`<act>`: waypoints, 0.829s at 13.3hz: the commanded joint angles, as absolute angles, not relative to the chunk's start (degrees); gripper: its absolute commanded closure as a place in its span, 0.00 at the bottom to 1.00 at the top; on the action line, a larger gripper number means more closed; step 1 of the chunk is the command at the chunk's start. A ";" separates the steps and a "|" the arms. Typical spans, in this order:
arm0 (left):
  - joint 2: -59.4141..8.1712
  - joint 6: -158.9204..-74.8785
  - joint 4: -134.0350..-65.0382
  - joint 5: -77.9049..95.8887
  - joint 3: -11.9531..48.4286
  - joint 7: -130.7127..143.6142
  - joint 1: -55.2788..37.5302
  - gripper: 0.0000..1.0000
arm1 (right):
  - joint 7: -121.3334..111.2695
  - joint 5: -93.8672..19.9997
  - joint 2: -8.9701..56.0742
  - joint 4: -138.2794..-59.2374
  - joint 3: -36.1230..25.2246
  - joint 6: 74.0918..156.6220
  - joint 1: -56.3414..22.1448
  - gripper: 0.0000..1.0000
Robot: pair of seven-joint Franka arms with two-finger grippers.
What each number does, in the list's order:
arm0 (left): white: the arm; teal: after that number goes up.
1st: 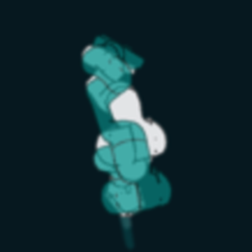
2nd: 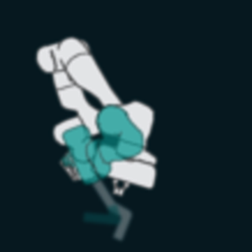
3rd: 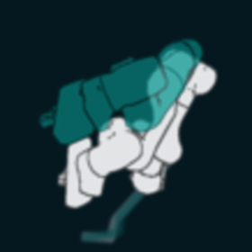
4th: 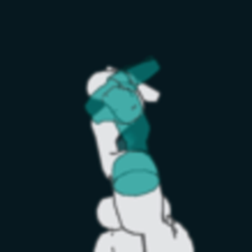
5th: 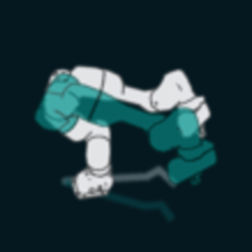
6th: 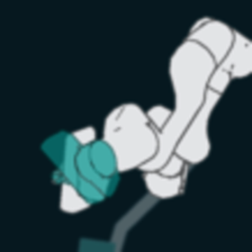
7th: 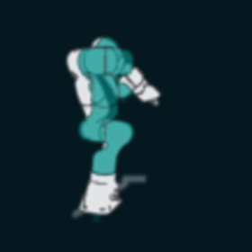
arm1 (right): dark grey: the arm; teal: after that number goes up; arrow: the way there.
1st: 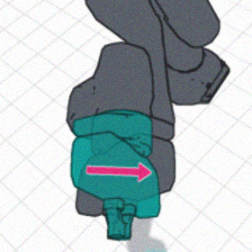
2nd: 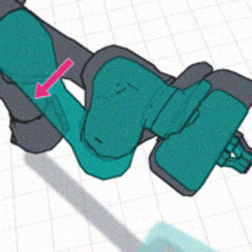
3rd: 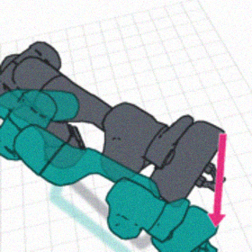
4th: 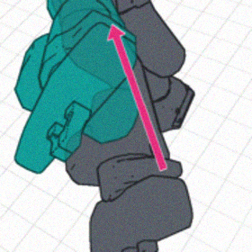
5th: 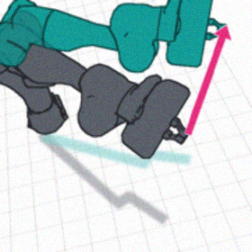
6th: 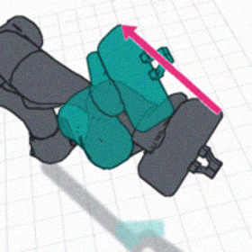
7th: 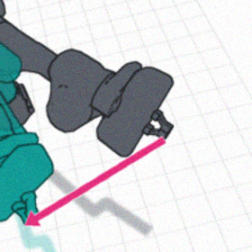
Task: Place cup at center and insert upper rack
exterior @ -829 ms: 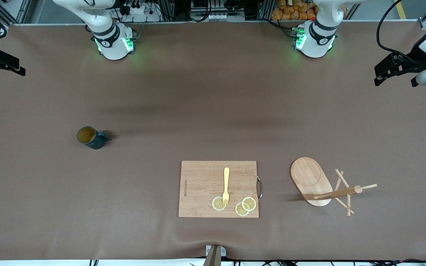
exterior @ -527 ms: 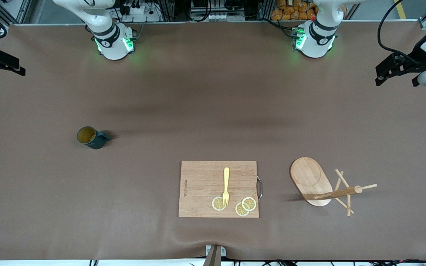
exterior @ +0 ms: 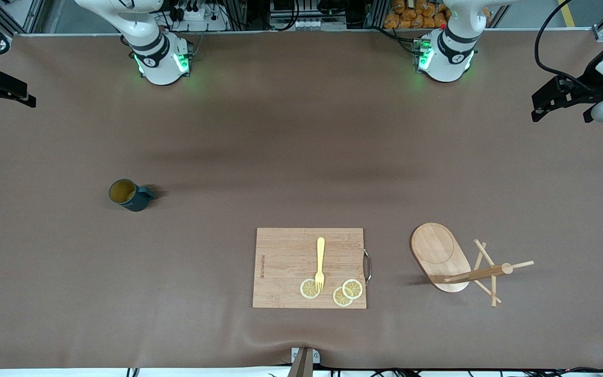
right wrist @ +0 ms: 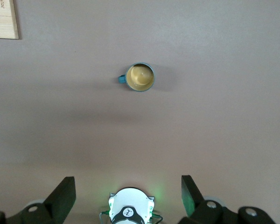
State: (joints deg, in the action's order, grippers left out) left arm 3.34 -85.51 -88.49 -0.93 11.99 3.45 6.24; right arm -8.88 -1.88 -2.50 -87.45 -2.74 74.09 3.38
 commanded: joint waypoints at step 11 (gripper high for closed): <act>1.49 -87.00 -88.85 -1.23 12.92 4.04 6.59 0.00 | -8.44 0.09 -1.68 -102.55 -2.29 91.38 4.04 0.00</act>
State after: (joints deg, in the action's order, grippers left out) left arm 1.64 -85.94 -88.59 -0.93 12.30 3.54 6.23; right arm -8.88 -0.75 -1.26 -98.16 -2.75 87.40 3.43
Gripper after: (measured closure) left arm 0.000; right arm 0.000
